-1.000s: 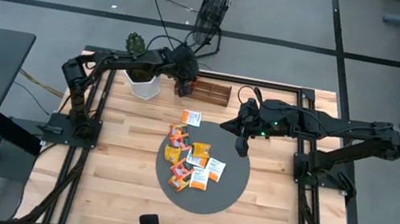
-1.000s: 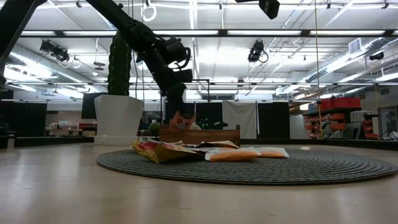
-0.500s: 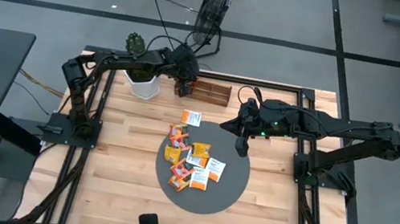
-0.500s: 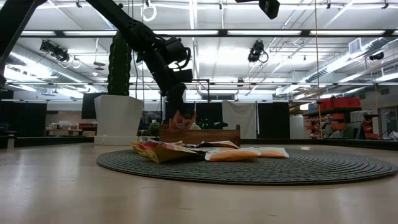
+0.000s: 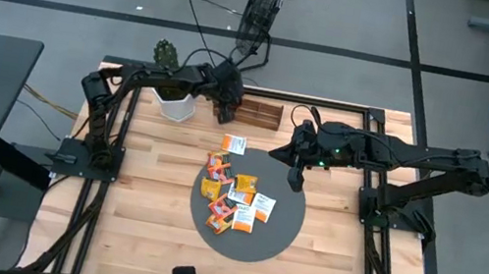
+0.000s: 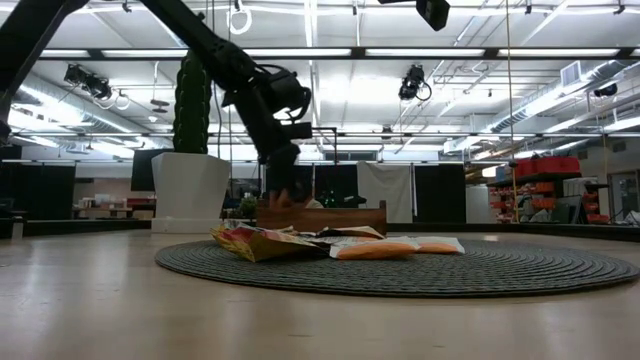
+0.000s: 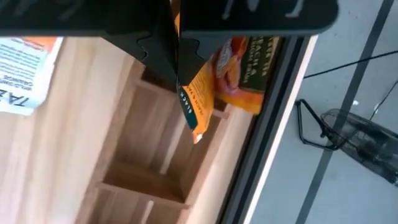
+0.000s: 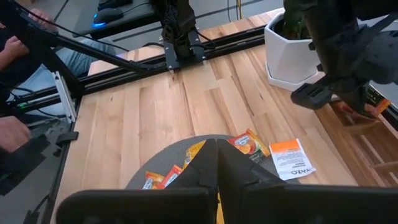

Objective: Pick & Place Tea
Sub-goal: Put the orange tea bag into the left section of the wooden organizer

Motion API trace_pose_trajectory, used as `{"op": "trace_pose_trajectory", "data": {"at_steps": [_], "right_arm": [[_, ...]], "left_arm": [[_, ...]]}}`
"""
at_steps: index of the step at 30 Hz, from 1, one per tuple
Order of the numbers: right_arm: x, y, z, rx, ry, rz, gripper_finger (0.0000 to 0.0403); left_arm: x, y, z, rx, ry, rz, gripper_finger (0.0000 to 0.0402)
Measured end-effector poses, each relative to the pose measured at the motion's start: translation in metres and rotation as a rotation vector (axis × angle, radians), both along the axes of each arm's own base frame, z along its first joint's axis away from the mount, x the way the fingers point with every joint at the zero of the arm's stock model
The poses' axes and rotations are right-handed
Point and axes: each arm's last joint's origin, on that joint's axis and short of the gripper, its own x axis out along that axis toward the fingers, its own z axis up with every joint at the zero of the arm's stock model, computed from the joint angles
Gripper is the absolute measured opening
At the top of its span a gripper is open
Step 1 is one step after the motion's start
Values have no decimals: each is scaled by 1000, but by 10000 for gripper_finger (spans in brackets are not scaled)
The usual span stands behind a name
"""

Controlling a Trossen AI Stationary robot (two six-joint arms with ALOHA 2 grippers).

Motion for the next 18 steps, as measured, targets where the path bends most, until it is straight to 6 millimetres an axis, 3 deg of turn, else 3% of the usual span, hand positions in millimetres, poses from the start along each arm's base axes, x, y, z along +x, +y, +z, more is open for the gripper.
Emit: {"op": "trace_pose_trajectory", "data": {"at_steps": [18], "right_arm": [[0,0,0,1,0,0,2]], "left_arm": [[-5,7,5,124,60,91,111]]}}
